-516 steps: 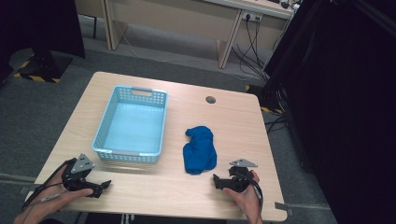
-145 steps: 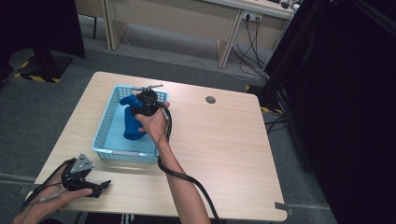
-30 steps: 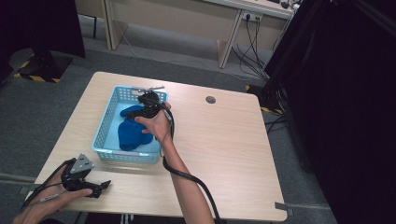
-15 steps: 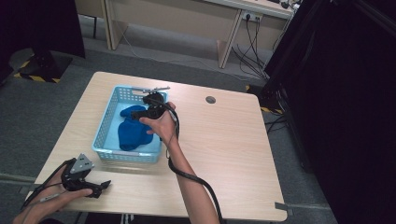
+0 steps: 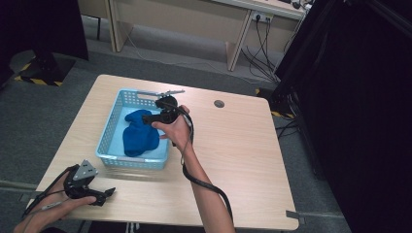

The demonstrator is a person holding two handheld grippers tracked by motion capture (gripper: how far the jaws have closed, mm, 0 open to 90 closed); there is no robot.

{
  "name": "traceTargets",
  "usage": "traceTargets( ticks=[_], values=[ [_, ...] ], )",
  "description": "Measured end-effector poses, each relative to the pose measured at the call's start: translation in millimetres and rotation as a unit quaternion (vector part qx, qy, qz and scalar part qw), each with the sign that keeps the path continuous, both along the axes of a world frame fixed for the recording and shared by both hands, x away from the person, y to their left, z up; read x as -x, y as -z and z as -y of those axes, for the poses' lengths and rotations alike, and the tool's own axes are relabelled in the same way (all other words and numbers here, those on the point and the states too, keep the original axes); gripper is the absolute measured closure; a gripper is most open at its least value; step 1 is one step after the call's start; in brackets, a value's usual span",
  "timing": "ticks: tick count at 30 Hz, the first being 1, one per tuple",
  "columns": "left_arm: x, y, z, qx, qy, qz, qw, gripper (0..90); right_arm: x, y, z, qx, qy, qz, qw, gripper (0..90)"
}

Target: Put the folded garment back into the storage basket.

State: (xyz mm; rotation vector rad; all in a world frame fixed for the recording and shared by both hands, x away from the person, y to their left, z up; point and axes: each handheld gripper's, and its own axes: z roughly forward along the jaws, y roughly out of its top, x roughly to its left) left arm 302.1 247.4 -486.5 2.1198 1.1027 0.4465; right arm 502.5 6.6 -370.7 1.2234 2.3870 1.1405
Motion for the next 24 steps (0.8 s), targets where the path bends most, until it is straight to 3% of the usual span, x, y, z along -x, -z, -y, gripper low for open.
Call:
traceTargets(
  ticks=[24],
  values=[
    [0.0,0.1,0.1,0.000,0.000,0.000,1.0000,0.0,-0.8,-5.2,36.3,-0.015,0.012,0.005,0.9998,5.7]
  ],
)
